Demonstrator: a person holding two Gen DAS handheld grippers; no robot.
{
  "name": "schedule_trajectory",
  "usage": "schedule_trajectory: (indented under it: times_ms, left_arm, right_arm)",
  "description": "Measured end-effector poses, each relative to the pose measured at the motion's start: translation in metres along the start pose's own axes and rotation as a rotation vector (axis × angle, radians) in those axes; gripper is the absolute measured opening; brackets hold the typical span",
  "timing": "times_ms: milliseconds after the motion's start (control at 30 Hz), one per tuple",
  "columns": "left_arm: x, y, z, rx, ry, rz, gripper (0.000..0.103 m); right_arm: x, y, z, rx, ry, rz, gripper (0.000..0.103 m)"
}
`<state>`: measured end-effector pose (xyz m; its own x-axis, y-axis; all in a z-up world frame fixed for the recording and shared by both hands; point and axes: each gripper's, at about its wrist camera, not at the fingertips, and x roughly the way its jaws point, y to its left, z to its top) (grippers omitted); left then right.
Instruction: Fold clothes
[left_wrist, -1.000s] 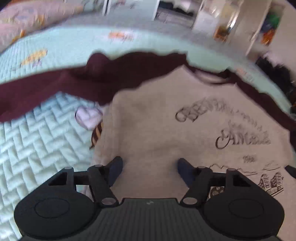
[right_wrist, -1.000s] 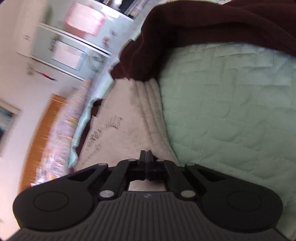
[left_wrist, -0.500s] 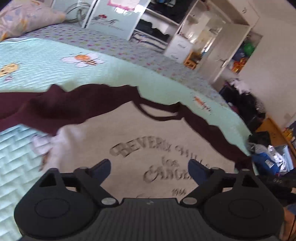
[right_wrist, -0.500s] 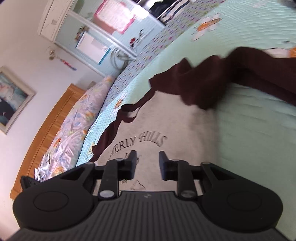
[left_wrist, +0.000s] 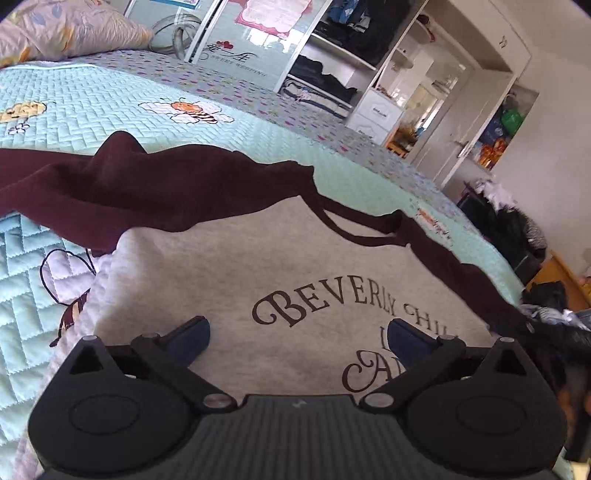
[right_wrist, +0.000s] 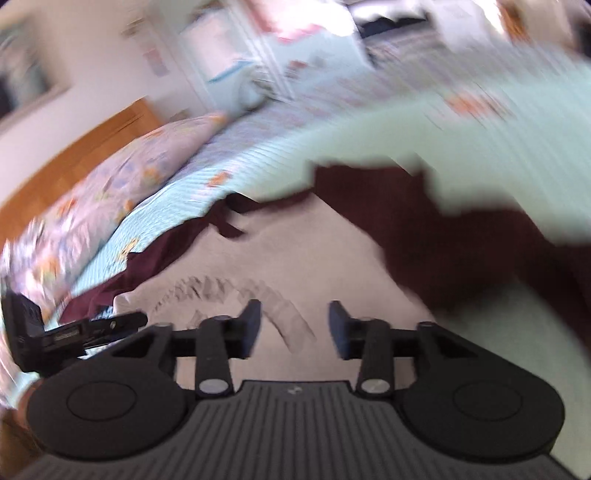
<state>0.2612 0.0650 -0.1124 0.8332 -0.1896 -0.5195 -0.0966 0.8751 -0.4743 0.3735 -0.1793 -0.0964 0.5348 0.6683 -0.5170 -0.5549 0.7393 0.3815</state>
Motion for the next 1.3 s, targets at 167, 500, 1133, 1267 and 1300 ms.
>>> schedule_trajectory:
  times_ms: [167, 500, 1133, 1267, 1300]
  left_arm:
    - [0.0, 0.013, 0.002, -0.014, -0.01, -0.057, 0.102]
    - [0.001, 0.018, 0.006, -0.025, -0.018, -0.081, 0.102]
    - [0.0, 0.019, 0.006, 0.0, -0.023, -0.064, 0.102]
    - [0.0, 0.022, 0.007, -0.008, -0.03, -0.066, 0.102]
    - [-0.001, 0.022, 0.007, -0.011, -0.033, -0.065, 0.102]
  right_arm:
    - [0.07, 0.049, 0.051, -0.335, 0.043, -0.039, 0.056]
    - [0.147, 0.066, 0.085, -0.653, 0.24, 0.003, 0.069]
    - [0.171, 0.076, 0.07, -0.736, 0.459, 0.047, 0.018]
    - [0.163, 0.087, 0.062, -0.812, 0.41, 0.005, 0.013]
    - [0.163, 0.088, 0.062, -0.823, 0.394, -0.011, 0.013]
